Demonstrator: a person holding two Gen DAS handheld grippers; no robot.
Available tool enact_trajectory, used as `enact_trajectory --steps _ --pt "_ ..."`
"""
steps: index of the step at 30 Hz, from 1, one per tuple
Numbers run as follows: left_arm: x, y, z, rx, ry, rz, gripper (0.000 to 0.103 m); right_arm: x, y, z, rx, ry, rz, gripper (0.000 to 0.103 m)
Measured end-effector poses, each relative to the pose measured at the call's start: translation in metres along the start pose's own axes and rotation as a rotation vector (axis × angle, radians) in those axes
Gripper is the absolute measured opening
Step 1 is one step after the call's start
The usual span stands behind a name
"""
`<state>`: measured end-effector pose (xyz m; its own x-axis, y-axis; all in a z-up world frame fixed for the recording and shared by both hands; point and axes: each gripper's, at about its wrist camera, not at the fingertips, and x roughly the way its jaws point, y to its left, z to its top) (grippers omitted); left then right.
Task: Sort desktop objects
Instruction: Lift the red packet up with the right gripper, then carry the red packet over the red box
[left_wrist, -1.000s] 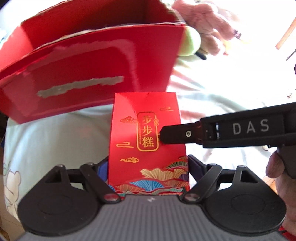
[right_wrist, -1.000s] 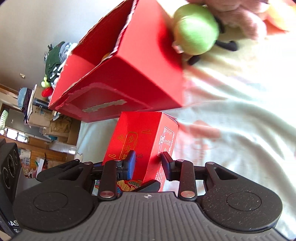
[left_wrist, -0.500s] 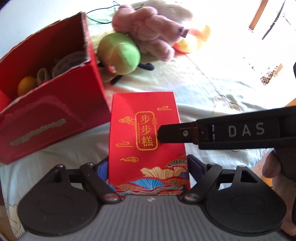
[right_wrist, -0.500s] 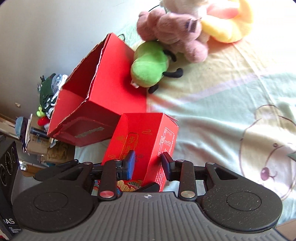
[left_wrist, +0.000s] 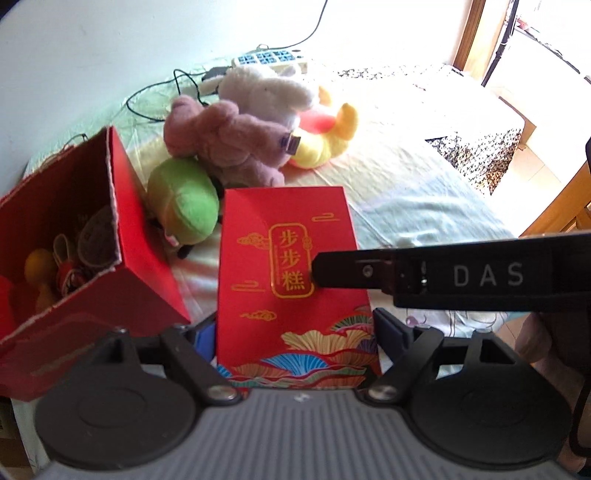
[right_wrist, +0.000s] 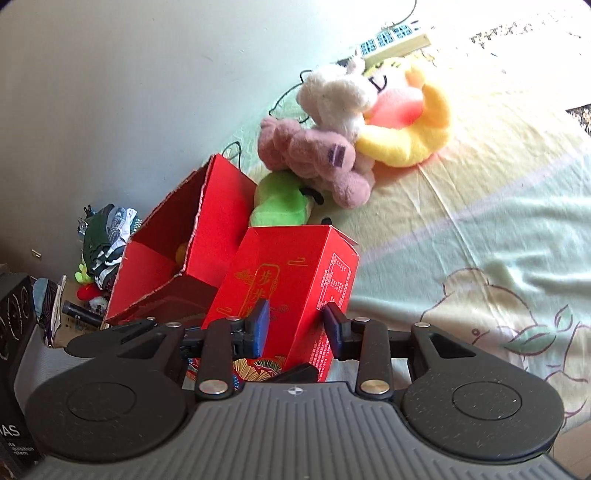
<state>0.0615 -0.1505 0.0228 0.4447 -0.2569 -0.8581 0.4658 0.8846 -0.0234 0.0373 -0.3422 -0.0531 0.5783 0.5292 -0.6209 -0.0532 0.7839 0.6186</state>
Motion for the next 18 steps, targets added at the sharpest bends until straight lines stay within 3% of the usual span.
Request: enact_trajectory --steps 9,18 --pt "-0.038 0.03 0.024 -0.044 -0.12 0.074 0.083 0.006 0.037 0.031 -0.085 -0.077 0.087 0.038" --pt "-0.075 0.093 0.037 -0.098 -0.196 0.117 0.083 0.035 0.098 0.051 -0.157 -0.117 0.149 0.038"
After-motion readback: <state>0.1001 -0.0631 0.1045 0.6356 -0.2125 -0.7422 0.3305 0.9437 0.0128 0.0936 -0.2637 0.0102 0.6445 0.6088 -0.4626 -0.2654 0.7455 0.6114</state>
